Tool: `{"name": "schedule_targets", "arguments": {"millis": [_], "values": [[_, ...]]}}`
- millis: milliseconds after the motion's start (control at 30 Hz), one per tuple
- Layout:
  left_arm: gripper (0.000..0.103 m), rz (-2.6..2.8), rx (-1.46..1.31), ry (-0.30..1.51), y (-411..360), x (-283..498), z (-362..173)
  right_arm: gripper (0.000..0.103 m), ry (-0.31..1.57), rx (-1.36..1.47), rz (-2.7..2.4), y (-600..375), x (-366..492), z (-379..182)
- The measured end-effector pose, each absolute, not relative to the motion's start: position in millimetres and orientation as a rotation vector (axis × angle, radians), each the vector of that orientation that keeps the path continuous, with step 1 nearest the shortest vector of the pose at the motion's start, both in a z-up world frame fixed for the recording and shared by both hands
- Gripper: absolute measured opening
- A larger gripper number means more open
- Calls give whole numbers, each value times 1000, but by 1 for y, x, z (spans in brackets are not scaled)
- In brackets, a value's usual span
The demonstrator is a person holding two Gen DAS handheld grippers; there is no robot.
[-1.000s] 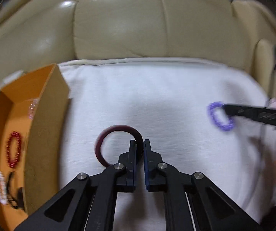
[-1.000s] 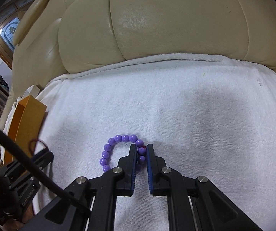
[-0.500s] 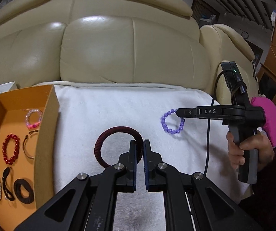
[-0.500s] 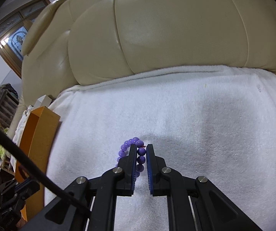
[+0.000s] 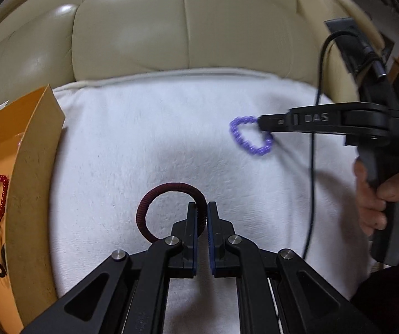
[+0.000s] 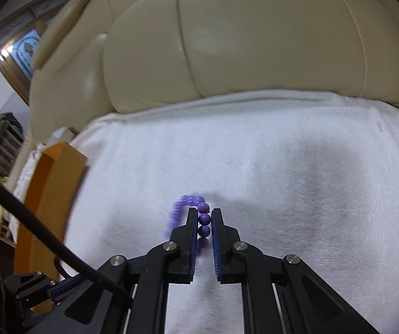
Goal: Organize jewelry
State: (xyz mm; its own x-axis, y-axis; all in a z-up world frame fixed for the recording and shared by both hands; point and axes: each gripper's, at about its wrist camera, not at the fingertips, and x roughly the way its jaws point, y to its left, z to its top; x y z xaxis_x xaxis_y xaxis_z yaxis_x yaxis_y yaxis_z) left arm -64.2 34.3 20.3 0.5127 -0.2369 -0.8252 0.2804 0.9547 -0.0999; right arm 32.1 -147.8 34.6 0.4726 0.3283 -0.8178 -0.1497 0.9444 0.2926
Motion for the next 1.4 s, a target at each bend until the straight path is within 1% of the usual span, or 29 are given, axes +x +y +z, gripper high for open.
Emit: {"name": "schedule_targets", "arguments": {"millis": [167, 233, 300, 333, 367, 400, 433, 467, 533, 567, 633, 900, 1100, 1233, 1400], "values": [[7, -272, 80, 993, 32, -60, 18, 11, 1051, 143, 273, -150, 34, 26], [12, -262, 97, 990, 29, -59, 19, 11, 1053, 127, 268, -150, 34, 27], [32, -248, 111, 989, 26, -59, 20, 12, 1067, 107, 266, -149, 35, 27], [38, -240, 121, 985, 25, -59, 21, 13, 1072, 99, 267, -149, 35, 28], [46, -232, 132, 979, 24, -59, 21, 15, 1076, 93, 264, -150, 35, 28], [47, -227, 142, 968, 23, -59, 23, 23, 1079, 87, 259, -152, 34, 29], [48, -225, 147, 961, 21, -61, 25, 30, 1079, 85, 256, -155, 34, 30], [48, -226, 146, 956, 20, -61, 28, 33, 1076, 84, 254, -158, 33, 30], [50, -222, 139, 944, 20, -59, 31, 44, 1070, 88, 247, -165, 32, 33], [53, -217, 137, 937, 20, -58, 33, 46, 1064, 94, 243, -169, 32, 34], [58, -212, 133, 922, 19, -56, 36, 46, 1060, 103, 237, -176, 30, 36], [65, -159, 107, 883, 19, -51, 48, 46, 1007, 183, 230, -200, 8, 58], [72, -81, 24, 867, 48, -58, 56, 46, 949, 253, 252, -206, -24, 79], [73, -46, 17, 889, 64, -64, 51, 46, 952, 310, 245, -212, -44, 82], [73, -36, 37, 931, 65, -66, 41, 46, 999, 378, 229, -219, -41, 72]]}}
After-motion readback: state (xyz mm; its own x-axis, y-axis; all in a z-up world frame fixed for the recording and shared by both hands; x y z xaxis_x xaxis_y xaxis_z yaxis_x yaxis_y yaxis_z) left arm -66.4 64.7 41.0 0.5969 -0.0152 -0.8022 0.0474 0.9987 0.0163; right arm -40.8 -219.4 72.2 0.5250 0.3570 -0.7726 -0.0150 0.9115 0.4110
